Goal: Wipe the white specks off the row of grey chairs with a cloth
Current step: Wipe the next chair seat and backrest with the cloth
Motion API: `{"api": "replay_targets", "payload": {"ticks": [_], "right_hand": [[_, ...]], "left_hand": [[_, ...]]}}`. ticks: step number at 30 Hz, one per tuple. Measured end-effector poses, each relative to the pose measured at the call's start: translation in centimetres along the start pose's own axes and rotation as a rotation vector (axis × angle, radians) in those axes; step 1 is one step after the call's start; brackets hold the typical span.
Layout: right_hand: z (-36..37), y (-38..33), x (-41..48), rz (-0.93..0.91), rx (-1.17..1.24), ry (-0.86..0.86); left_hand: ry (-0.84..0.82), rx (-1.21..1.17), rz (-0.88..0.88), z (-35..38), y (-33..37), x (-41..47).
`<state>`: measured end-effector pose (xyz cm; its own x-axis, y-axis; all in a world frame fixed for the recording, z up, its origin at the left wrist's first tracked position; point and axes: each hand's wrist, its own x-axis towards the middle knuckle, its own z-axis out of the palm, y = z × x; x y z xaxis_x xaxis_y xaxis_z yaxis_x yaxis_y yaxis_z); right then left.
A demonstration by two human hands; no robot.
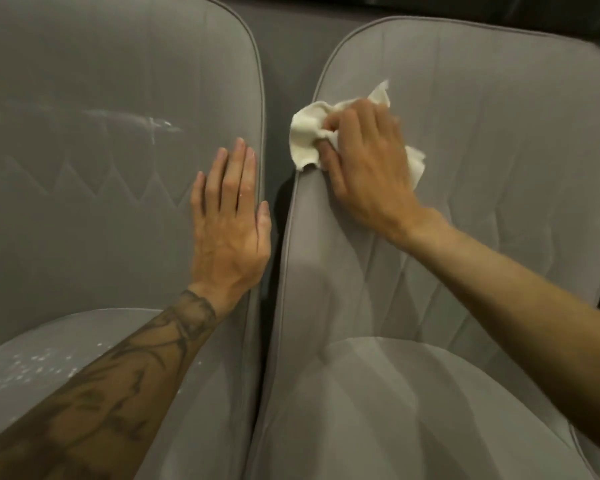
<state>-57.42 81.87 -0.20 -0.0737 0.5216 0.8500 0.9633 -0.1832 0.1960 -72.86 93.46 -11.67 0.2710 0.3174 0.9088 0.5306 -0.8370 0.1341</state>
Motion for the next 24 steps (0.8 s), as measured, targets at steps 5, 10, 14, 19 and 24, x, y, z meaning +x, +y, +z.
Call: {"api": "replay_targets", "payload": {"ticks": [5, 10, 14, 19, 24], "right_hand": [[0.5, 0.7, 4.7, 0.182, -0.025, 0.147], [0.2, -2.5, -1.5, 0.023, 0.075, -0.039], [0.4, -0.6, 3.9, 0.103, -0.022, 0.064], [1.1, -4.7, -2.8, 0.067, 0.103, -0.02], [0.7, -2.3, -0.1, -0.063, 0.023, -0.048]], "left_hand": [[-0.012, 0.021, 0.005, 0.0, 0.0, -0.1], [-0.02, 0.023, 0.001, -0.2, 0.1, 0.0], [-0.029, 0.046, 0.003, -0.2, 0.1, 0.0], [-0.003, 0.06, 0.002, -0.2, 0.2, 0.0], [-0.027, 0.049, 0.001, -0.4, 0.4, 0.1]]}}
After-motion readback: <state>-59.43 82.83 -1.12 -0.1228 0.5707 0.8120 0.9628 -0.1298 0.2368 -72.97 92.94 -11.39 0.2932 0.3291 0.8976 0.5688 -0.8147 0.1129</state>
